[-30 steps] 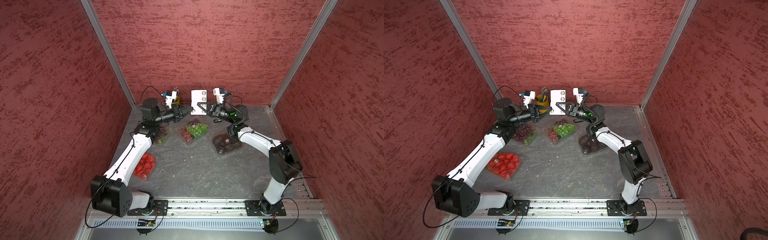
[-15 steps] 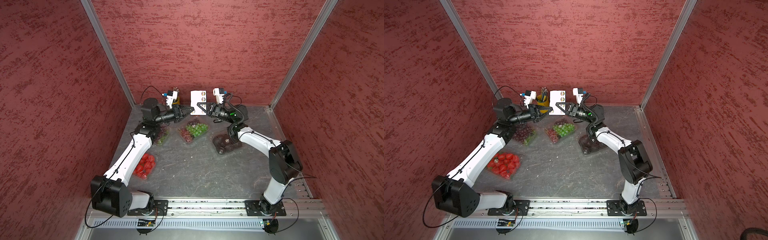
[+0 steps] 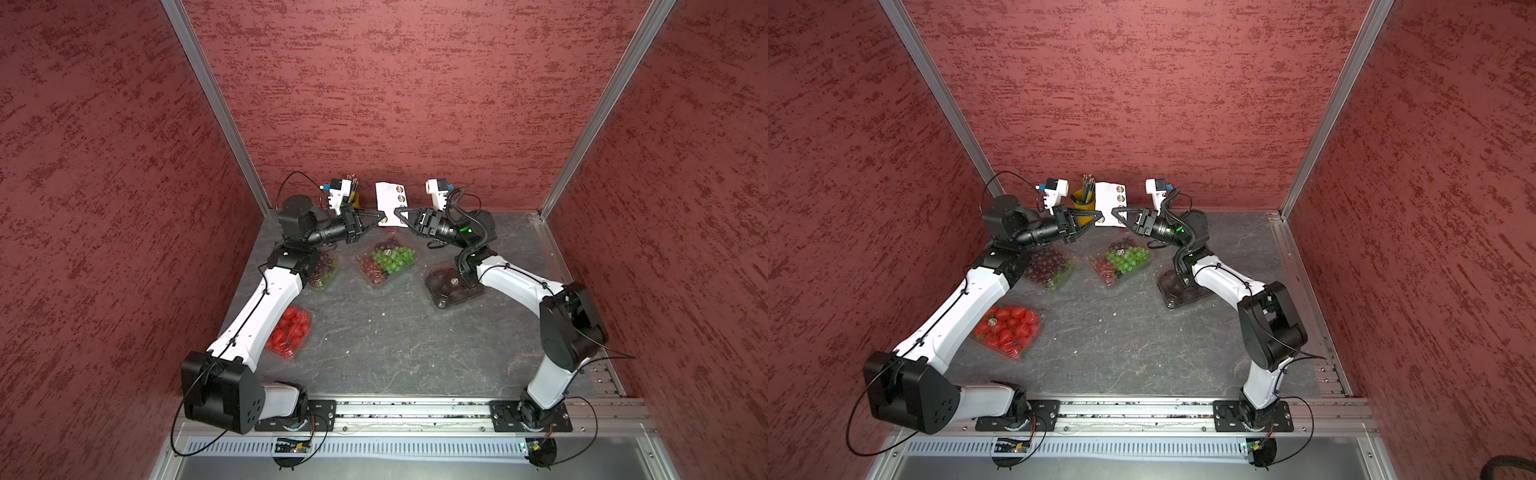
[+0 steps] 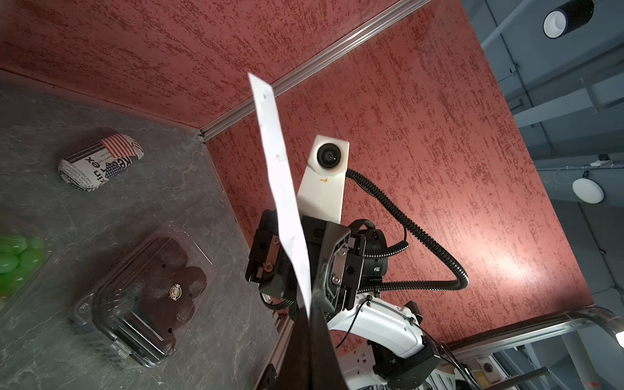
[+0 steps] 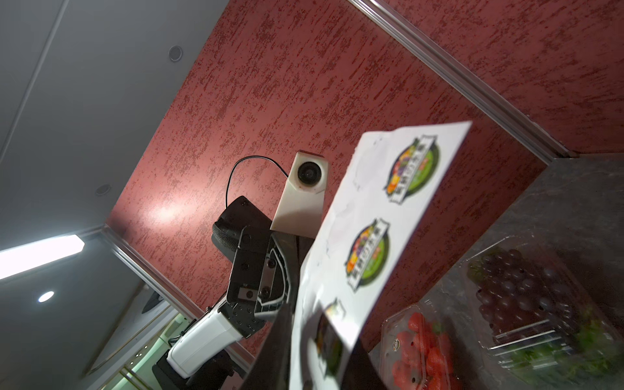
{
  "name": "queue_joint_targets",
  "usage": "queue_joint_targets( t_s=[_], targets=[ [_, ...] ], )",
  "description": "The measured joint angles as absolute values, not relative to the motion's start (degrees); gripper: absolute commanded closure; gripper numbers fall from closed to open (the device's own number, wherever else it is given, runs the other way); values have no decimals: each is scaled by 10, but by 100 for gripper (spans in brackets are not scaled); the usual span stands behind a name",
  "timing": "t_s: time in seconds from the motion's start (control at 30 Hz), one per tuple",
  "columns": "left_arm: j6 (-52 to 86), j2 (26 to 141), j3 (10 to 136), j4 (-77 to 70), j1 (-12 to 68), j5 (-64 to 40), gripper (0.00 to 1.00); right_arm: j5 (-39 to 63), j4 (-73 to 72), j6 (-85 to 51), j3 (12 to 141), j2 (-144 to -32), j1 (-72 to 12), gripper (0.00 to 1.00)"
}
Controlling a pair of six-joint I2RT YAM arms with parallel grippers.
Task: Label fruit boxes
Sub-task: Adjust the label sticker.
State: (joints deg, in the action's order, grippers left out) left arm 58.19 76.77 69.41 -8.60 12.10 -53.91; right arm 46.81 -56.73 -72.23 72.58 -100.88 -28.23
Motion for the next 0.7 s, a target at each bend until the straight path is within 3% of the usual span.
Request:
queue_joint_targets(
  t_s=[0.47,0.7],
  targets=[
    [602,773,694,-117,120,-540,100,479,-540,-696,719,-1000,-293,89],
    [607,787,694,-124,123,-540,100,485,-540,-696,720,-1000,-295,100]
  ],
)
